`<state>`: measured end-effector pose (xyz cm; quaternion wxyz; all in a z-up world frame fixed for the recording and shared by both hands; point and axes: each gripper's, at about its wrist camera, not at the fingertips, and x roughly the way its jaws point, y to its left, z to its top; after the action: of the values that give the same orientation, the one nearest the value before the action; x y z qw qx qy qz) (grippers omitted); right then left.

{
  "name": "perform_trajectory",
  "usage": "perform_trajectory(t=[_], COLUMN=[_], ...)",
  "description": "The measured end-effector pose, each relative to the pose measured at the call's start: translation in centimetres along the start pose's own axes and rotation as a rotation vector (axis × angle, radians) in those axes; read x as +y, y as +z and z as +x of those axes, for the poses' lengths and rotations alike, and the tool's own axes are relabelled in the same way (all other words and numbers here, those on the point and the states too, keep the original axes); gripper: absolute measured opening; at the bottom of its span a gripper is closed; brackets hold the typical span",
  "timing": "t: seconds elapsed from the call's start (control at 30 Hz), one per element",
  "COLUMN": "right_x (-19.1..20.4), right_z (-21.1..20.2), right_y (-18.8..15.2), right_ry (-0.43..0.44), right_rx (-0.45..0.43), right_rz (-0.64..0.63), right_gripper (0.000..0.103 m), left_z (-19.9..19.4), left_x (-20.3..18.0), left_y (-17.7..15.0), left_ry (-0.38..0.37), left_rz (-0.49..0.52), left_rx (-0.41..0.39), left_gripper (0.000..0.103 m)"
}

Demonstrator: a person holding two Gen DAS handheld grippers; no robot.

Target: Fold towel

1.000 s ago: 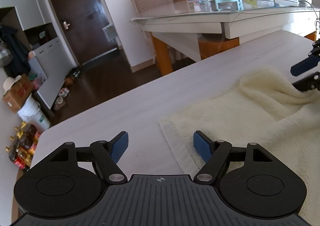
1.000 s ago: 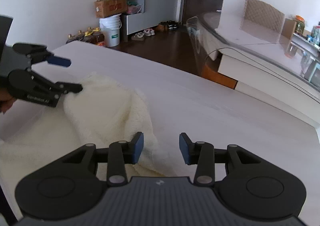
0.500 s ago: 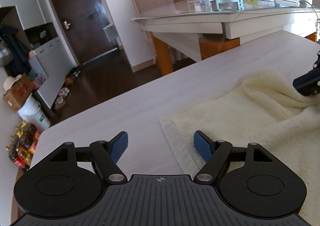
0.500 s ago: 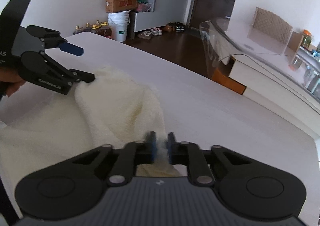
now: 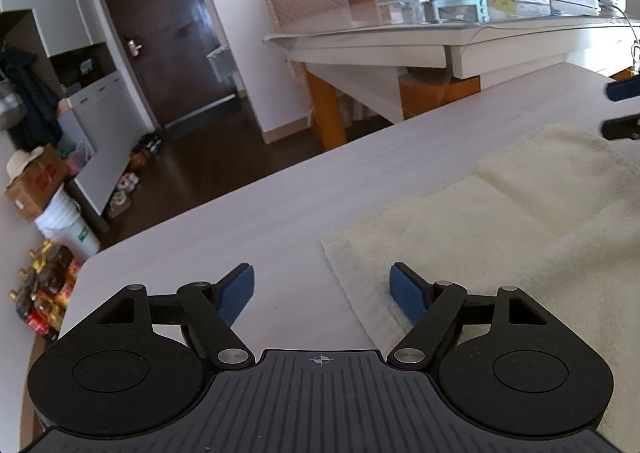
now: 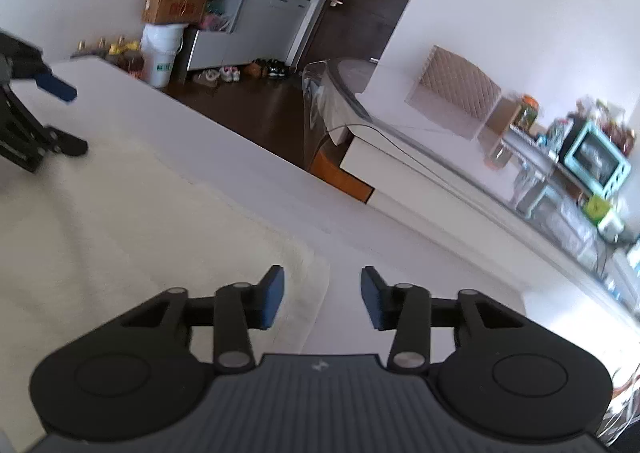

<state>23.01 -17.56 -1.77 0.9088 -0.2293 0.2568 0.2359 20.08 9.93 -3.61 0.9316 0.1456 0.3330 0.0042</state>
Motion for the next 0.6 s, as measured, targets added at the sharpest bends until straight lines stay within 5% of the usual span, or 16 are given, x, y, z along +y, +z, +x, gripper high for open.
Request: perform_trajectory(t=[0.13, 0.3, 0.43, 0.6], right_x=[-1.1, 1.5, 4.0, 6.0], right_z=[-4.5, -10.4, -12.7, -12.8], right_y=[-2.2, -5.5, -8.1, -9.9], right_ry=[0.205, 0.35, 0.397, 0.322], right_rx=[-0.025, -0.064, -0.009, 0.011], right_rz=[0.114, -0.087, -0.25, -0.394], right_gripper=[0.047, 0.047, 0.048, 0.048], left_z=[-1.5, -3.8, -5.5, -6.7], left_x=[0.0, -0.1, -0.8, -2.2], left_y=[-0.2, -0.8, -1.6, -2.8], left_ry=[-0.016, -0.066, -0.11, -0.127], left_rz=[0.008, 0.0, 0.008, 0.036], left_rx=[-0.013, -0.027, -0.028, -0.007], left_gripper=[0.08, 0.085, 0.085, 0.085])
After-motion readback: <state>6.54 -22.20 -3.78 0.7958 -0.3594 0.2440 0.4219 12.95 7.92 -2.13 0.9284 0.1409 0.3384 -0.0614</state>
